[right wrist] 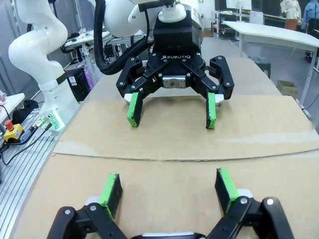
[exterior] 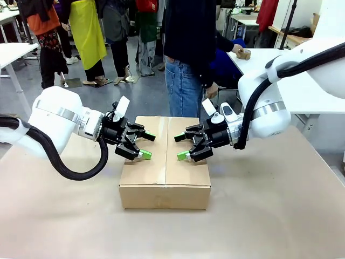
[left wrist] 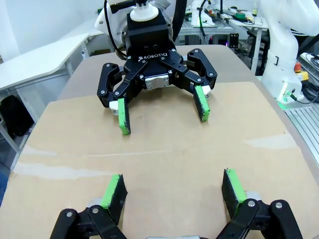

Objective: Pack the gift set into the box.
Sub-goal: Press and hold the closed box until the human finishes sealing it.

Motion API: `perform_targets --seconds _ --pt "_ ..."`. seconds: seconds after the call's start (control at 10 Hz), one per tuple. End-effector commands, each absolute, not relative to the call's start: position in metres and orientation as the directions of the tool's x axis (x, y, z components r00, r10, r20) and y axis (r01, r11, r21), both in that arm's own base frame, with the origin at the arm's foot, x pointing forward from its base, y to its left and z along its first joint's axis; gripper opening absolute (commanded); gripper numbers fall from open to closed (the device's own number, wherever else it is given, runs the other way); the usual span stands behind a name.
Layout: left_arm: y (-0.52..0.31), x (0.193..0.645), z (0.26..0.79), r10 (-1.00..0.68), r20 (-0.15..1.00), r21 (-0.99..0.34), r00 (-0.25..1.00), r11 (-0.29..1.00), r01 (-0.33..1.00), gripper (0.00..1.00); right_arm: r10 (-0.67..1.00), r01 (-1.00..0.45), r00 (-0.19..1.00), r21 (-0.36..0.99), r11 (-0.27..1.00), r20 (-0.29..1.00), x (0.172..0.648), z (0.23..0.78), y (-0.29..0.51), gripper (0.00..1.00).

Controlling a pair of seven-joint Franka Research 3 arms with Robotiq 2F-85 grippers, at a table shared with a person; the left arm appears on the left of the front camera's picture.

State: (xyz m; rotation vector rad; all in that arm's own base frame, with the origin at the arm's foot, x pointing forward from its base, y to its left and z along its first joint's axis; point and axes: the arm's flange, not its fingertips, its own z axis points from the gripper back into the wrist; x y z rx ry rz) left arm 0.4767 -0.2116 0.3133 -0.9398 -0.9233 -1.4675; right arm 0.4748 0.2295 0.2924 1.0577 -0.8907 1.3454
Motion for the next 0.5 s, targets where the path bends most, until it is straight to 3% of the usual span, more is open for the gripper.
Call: perform_targets --seconds 0.0,0.4 --pt "-0.2096 0.4743 0.3091 -0.369 0.926 0.052 -0.082 -0.092 0.994 1.0 0.314 -0.995 0.058 0.081 -0.061 0.948 0.4744 0.2906 0.2301 1.0" --pt "-0.2096 0.4743 0.3091 -0.369 0.926 0.052 -0.082 -0.092 0.994 1.0 0.314 -0.995 0.058 0.081 -0.061 0.948 0.4744 0.2906 0.2301 1.0"
